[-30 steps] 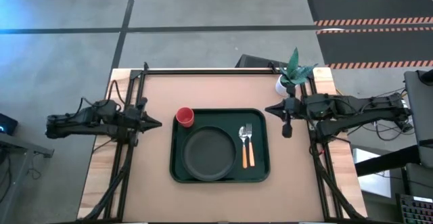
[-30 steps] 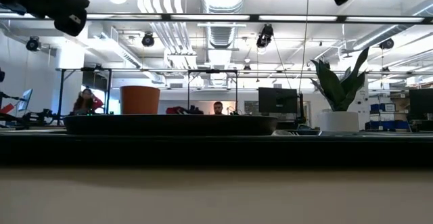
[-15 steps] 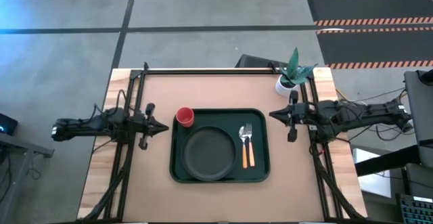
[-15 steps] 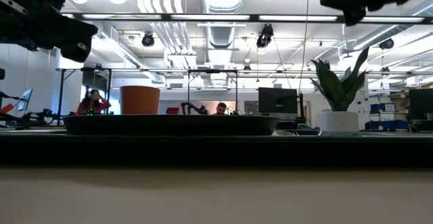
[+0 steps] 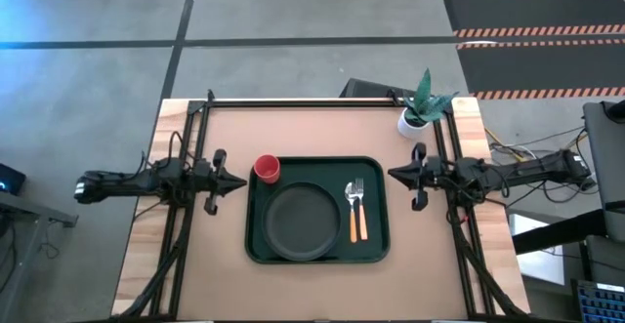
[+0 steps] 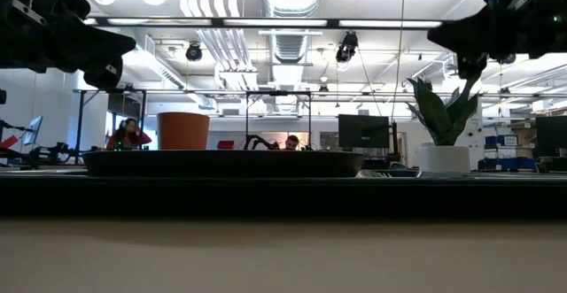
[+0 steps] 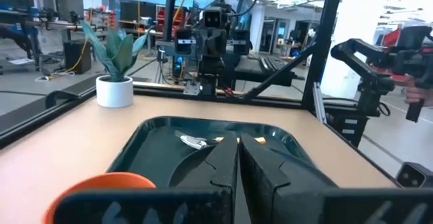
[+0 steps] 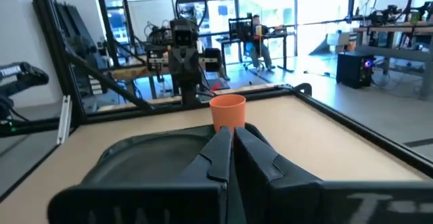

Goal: Pick and place plate/cup/fork/spoon on tray
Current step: Return to Home Position

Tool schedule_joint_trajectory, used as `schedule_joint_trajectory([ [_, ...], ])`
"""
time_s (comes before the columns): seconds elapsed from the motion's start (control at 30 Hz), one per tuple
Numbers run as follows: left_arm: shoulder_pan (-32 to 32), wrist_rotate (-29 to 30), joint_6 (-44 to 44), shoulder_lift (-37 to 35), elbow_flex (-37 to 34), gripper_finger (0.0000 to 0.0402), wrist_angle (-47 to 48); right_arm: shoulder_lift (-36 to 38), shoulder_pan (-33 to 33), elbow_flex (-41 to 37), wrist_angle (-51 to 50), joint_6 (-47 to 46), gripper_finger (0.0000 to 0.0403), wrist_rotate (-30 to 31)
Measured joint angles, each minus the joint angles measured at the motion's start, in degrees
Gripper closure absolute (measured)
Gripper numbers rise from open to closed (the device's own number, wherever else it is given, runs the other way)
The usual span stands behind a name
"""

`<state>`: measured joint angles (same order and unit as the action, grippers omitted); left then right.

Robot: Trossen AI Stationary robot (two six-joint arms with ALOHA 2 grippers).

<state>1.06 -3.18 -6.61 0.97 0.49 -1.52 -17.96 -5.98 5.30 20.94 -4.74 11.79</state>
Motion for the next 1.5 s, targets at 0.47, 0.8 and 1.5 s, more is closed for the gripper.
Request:
schedule_joint_trajectory([
  [0.47, 0.0, 2.6, 2.5, -0.1, -0.1, 0.0401, -2.4, 0.0, 0.0, -4.6, 11.5, 4.5, 0.0394, -0.9],
  [0.8, 0.1, 5.3, 5.4, 0.1, -0.2, 0.0401, -2.4, -0.1, 0.0, -4.6, 10.6, 10.7, 0.0394, -2.8],
  [1.5, 0.1, 5.1, 5.4, 1.6, -0.2, 0.0401, 0.4, 2.6, 0.0, -4.7, -3.2, 19.3, 0.0394, 5.0],
])
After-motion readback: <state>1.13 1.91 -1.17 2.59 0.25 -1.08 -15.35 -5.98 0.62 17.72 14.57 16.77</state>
